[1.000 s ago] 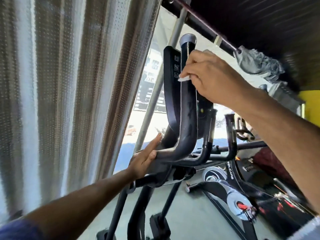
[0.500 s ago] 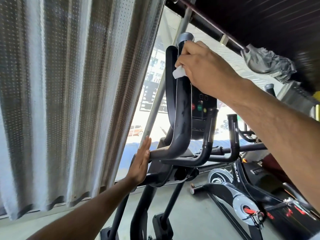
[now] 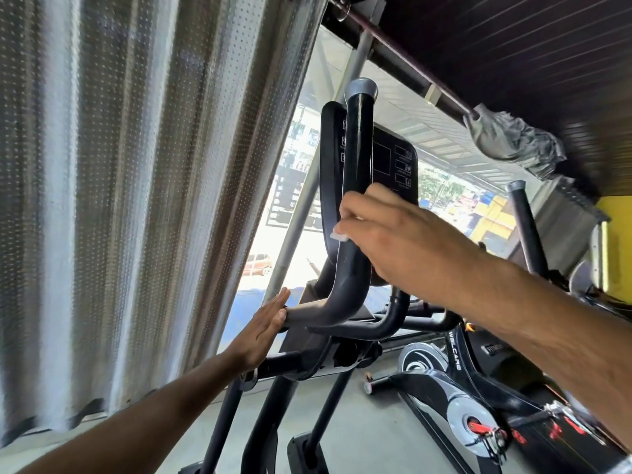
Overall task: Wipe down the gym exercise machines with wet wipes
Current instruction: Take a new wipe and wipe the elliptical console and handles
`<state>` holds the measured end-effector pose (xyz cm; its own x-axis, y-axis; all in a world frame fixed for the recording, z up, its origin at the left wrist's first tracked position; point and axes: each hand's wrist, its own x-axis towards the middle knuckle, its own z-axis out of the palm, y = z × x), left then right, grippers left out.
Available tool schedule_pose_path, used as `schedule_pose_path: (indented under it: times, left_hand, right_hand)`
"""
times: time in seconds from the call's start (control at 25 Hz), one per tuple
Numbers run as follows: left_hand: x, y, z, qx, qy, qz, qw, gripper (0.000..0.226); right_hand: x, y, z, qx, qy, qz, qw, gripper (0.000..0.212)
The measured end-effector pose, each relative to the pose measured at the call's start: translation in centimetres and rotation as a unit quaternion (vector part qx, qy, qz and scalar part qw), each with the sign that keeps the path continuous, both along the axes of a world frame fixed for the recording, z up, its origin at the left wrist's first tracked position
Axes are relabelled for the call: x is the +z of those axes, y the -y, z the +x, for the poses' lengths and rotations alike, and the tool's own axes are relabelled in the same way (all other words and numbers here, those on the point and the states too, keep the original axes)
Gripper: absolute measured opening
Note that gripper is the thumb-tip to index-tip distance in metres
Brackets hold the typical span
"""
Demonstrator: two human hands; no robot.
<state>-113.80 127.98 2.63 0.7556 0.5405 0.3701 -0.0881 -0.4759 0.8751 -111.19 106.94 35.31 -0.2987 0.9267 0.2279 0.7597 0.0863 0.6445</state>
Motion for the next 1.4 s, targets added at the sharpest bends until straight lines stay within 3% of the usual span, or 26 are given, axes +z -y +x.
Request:
schedule_pose_path:
  times: [0.12, 0.24, 0.36, 0.6, 0.68, 0.76, 0.84, 0.92, 1.04, 1.12, 1.24, 1.4]
  left_hand:
    - [0.2, -0.1, -0.1, 0.005, -0.012, 0.010, 1.000, 0.074]
    - [0.6, 0.3, 0.0, 0.001, -0.008, -0.005, 1.000, 0.088]
    - [0.3, 0.2, 0.0, 0.000, -0.013, -0.009, 1.000, 0.084]
    - [1.4, -0.1, -0.8, -0.044, -0.045, -0.011, 0.998, 0.064]
    - [2.8, -0.9, -1.6, -0.045, -0.057, 0.042, 0.996, 0.078]
    - [7.2, -2.3, -2.5, 0.029, 0.003, 0.125, 0.992, 0.077]
    - [15.7, -3.3, -3.3, 0.106, 0.119, 0.217, 0.963, 0.070]
    - [25.8, -3.1, -3.7, 0.117, 0.195, 0.341, 0.912, 0.062]
    - [35.5, -2.8, -2.5, 0.073, 0.138, 0.517, 0.841, 0.057]
    - [37.4, -3.3, -1.6, 0.054, 0.072, 0.589, 0.803, 0.058]
    - [36.6, -3.2, -0.7, 0.058, 0.074, 0.631, 0.770, 0.058]
    - [35.2, -2.4, 0.0, 0.068, 0.120, 0.588, 0.797, 0.053]
  right_hand:
    - [3.9, -3.6, 0.6, 0.014, 0.074, 0.043, 0.996, 0.042]
    - [9.1, -8.4, 2.2, -0.034, 0.116, 0.094, 0.988, 0.028]
    - [11.5, -10.9, 3.2, -0.068, 0.057, 0.125, 0.988, 0.032]
    - [4.6, -5.6, 0.9, -0.047, -0.042, 0.112, 0.992, 0.026]
    - [1.5, -2.9, 0.5, -0.013, -0.062, 0.113, 0.992, 0.032]
    - [-0.7, -1.7, 0.7, 0.003, -0.082, 0.132, 0.988, 0.035]
    - [-1.8, -1.5, 1.1, 0.010, -0.122, 0.158, 0.980, 0.032]
    - [-2.3, -1.7, 1.5, 0.027, -0.150, 0.188, 0.970, 0.028]
    - [-2.4, -2.5, 2.1, 0.045, -0.203, 0.229, 0.951, 0.023]
    - [-2.6, -2.8, 2.0, 0.048, -0.246, 0.233, 0.940, 0.025]
    - [-4.6, -1.0, 1.7, 0.070, -0.255, 0.206, 0.942, 0.035]
    - [-8.8, 2.4, 1.9, 0.115, -0.295, 0.172, 0.933, 0.048]
